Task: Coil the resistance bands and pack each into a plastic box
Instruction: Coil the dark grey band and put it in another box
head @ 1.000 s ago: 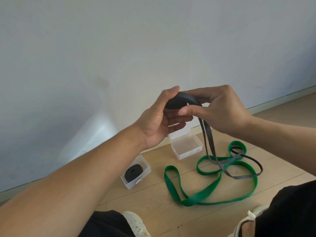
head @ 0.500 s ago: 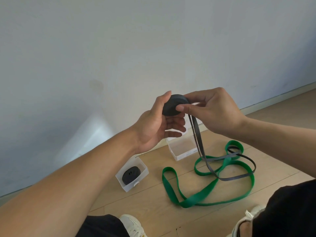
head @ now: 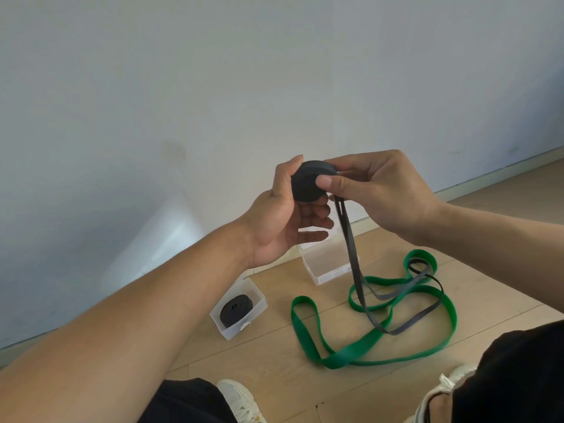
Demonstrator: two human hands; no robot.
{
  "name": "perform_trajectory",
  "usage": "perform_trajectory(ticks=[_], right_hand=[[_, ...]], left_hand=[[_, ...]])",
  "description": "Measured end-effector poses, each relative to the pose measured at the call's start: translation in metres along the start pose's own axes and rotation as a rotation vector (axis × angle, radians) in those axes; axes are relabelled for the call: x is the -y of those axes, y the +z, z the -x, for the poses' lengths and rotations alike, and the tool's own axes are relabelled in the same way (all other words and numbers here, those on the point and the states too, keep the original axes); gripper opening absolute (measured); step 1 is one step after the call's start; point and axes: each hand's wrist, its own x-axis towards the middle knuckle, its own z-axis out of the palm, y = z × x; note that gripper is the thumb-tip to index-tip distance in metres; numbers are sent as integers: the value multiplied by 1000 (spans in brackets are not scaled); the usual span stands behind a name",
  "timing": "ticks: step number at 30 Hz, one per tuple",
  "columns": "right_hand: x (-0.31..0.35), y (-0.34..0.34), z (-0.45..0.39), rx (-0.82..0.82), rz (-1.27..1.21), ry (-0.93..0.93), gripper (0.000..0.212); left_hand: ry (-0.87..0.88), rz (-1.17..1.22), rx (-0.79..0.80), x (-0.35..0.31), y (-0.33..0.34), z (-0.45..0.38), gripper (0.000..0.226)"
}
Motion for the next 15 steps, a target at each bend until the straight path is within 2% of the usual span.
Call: perform_trajectory(ticks=[3,7,9,12,15], right_hand=[[1,-5,-2,55,66,38,8],[0,-10,-2,111,73,71,12],[0,-9,-1,105,62,71,11],[1,-5,1,69,90,48,20],[3,-2,2,-3,168,3,17]], left_hand=[[-19,-39,-26,0,0,1,66],[-28,-33,-1,2,1,4,65],[-41,1,-1,3,3,3,66],[-57,69,4,2,5,3,72],[-81,24,27,1,3,4,78]])
